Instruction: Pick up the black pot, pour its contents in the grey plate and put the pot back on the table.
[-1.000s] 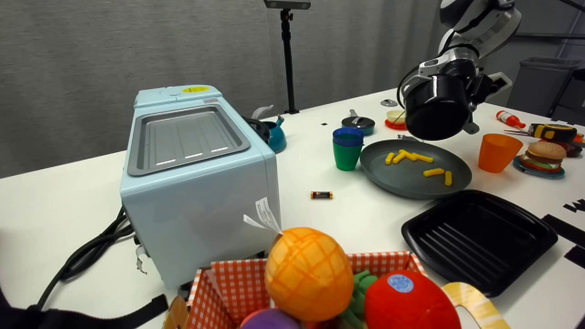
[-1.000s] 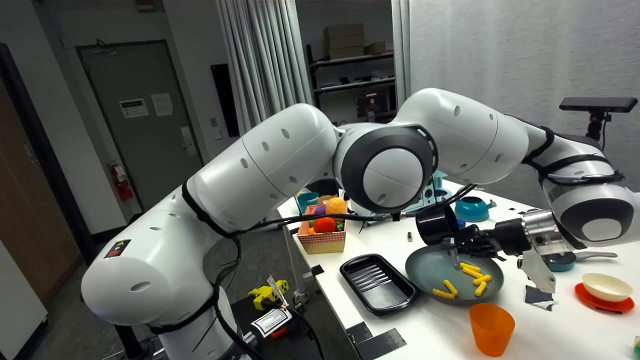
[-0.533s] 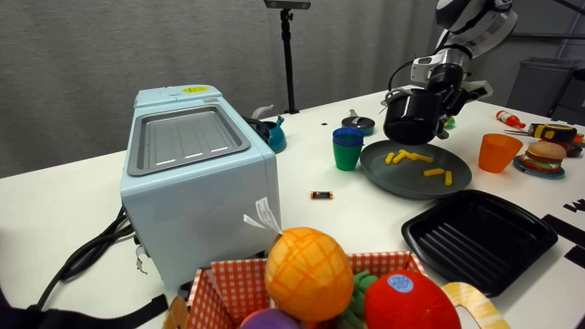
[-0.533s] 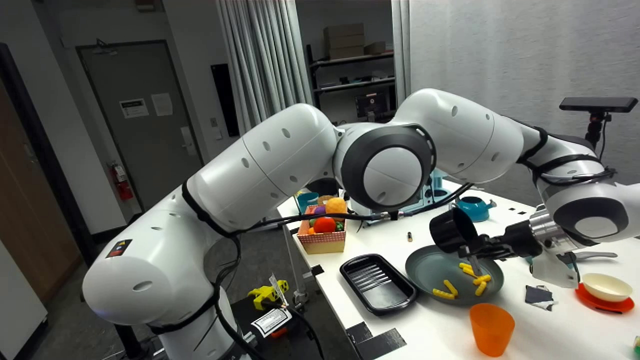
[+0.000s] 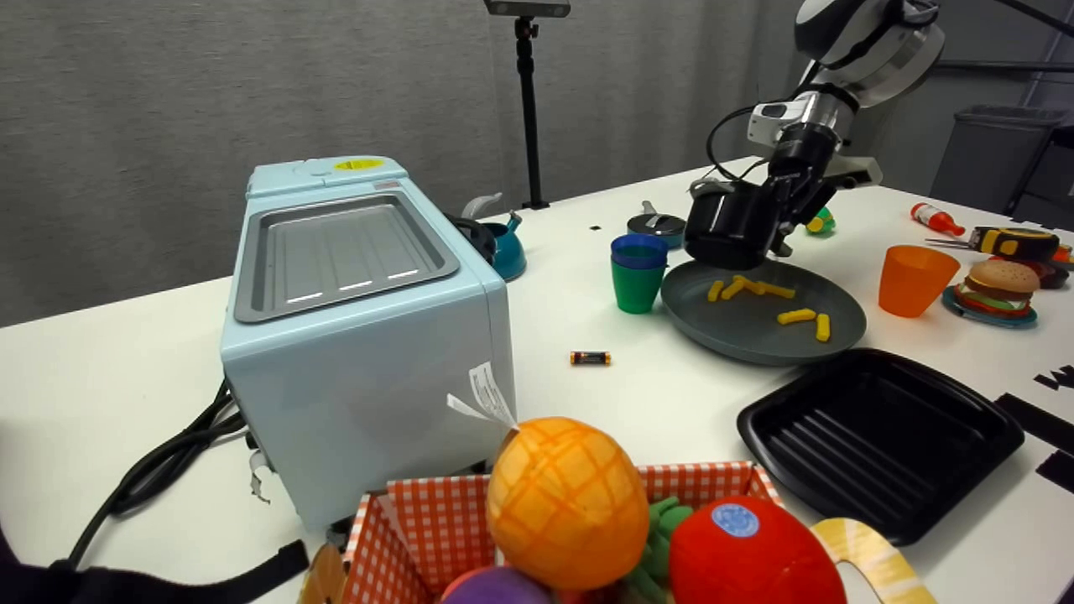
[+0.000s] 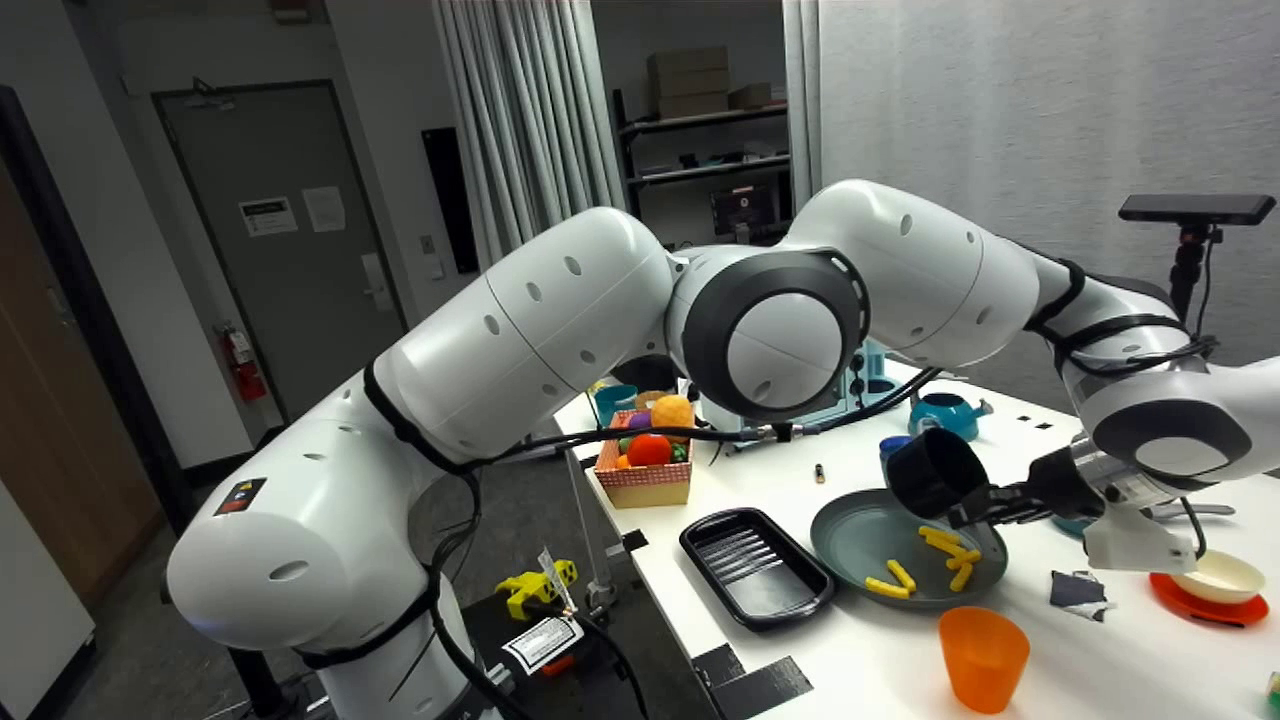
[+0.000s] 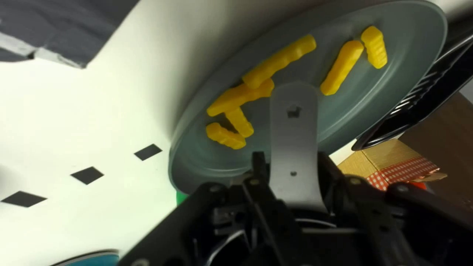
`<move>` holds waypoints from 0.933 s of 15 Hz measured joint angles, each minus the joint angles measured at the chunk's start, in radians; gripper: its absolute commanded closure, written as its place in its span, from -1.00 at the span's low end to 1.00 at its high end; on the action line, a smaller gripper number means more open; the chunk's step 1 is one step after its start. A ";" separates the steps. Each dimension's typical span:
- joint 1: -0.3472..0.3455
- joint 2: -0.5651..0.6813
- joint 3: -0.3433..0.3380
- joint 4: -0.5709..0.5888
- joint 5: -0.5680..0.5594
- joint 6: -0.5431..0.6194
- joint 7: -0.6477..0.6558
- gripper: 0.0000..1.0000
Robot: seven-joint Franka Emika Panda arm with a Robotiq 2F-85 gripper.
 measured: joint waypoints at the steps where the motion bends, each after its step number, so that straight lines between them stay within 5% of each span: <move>1: 0.001 0.000 0.000 -0.001 0.000 0.012 -0.005 0.77; 7: 0.008 -0.009 0.013 -0.026 0.026 0.104 -0.025 0.77; 14: 0.118 -0.249 0.091 -0.140 0.085 0.229 0.054 0.77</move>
